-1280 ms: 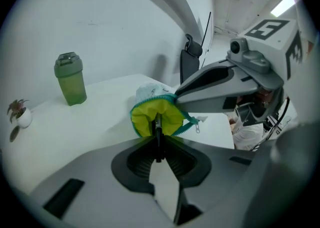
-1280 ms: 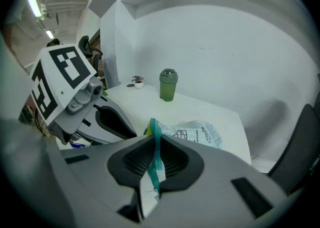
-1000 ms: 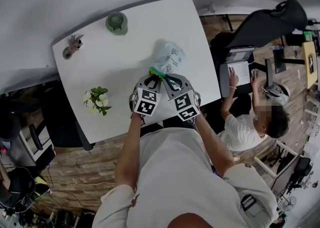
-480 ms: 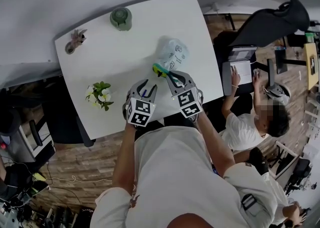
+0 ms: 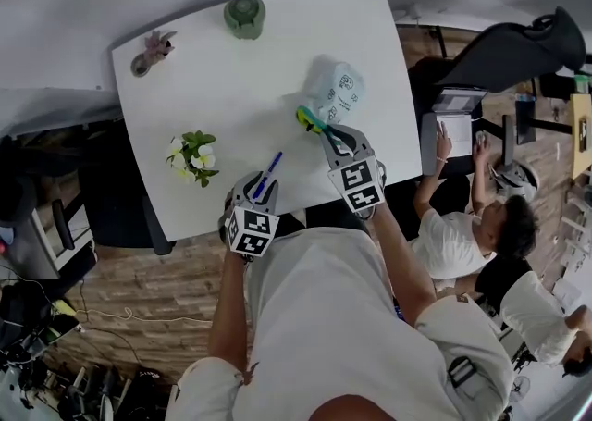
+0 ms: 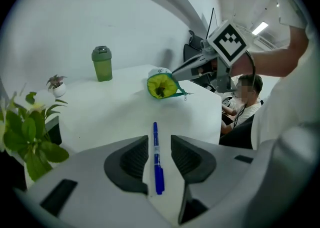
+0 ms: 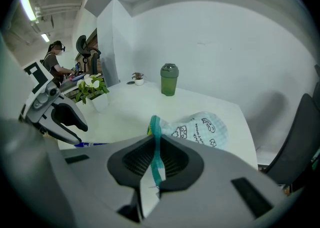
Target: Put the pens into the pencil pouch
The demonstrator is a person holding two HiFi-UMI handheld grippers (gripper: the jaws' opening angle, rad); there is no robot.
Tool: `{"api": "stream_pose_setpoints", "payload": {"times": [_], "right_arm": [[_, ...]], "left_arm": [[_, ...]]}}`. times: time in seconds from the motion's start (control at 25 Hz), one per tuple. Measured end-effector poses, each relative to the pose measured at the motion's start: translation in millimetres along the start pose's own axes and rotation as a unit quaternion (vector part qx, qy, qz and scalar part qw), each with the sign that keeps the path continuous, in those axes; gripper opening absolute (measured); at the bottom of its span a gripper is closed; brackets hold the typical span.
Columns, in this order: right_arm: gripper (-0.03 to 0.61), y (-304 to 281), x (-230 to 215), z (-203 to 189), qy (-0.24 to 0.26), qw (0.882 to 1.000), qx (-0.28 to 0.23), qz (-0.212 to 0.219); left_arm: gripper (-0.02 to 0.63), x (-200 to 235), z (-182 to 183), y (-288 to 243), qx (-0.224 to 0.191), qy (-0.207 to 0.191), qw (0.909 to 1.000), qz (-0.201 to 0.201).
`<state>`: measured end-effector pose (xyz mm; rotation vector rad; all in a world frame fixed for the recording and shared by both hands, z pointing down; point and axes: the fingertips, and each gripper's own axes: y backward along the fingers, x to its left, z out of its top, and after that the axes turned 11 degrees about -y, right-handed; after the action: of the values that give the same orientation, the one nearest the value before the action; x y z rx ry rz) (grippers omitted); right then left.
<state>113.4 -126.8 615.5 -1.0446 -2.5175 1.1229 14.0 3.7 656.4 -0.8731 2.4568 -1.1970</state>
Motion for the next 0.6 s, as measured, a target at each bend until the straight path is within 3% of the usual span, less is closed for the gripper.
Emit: {"api": "stream_pose_setpoints", "payload": {"times": [0.36, 0.6], "right_arm": [[0.035, -0.2, 5.5, -4.5, 0.002, 1.0, 0.007, -0.001], [0.035, -1.1, 8.0, -8.2, 0.003, 1.0, 0.012, -0.001]], "left_arm": [[0.123, -10.5, -58.4, 2.1, 0.054, 0.004, 0.9985, -0.01], [0.088, -13.1, -72.9, -1.8, 0.079, -0.035, 0.9962, -0.011]]}}
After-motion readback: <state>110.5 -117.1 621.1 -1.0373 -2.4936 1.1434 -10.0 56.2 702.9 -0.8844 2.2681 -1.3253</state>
